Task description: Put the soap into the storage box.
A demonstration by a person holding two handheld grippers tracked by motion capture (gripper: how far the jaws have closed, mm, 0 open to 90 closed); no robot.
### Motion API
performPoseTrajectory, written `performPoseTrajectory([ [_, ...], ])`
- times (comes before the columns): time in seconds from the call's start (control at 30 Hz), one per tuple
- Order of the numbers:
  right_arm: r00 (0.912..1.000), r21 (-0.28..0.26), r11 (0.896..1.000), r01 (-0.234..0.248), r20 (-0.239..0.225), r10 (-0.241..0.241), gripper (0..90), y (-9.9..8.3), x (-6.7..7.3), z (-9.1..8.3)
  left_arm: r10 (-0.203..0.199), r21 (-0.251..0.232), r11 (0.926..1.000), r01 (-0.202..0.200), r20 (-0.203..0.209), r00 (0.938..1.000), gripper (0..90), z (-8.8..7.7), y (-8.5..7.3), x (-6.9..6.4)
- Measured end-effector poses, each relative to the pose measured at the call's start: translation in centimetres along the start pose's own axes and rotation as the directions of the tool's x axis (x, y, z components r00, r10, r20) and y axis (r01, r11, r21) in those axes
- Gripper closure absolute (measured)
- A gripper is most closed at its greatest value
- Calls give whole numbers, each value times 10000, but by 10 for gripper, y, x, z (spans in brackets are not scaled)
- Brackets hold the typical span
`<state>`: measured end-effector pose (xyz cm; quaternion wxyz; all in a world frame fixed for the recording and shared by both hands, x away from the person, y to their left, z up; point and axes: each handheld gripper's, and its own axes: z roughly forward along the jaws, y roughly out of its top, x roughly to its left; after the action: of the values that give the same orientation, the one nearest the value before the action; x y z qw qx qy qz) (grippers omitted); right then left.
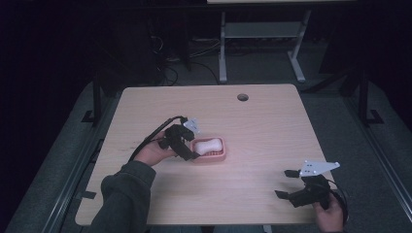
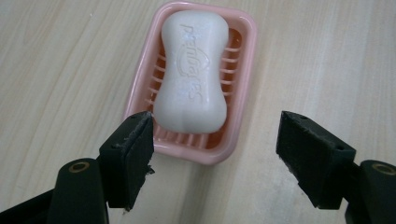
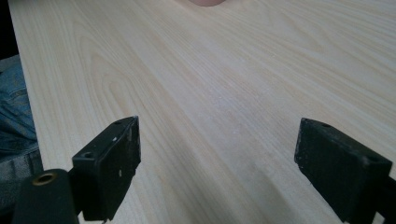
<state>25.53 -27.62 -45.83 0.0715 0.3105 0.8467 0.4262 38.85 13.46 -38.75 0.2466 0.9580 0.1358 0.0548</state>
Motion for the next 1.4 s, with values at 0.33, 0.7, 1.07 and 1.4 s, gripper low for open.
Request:
performPoseTrajectory([
  [0.33,10000,-23,10000,-73,25,73,141,0,-1,0,186,11,9998,-186,-74,9998,259,-6,-8,-9],
  [0.7,10000,52,10000,-44,6,44,142,2,0,3,-131,-170,9998,128,-156,9998,259,-17,-33,-16],
  [1.07,9998,96,9999,-90,172,88,141,1,-2,3,-241,-342,9991,232,-241,9994,253,-22,-53,-24],
  [1.4,9994,102,9998,-177,309,174,142,0,-2,1,-294,-379,9989,287,-203,9994,250,-22,-70,-36],
])
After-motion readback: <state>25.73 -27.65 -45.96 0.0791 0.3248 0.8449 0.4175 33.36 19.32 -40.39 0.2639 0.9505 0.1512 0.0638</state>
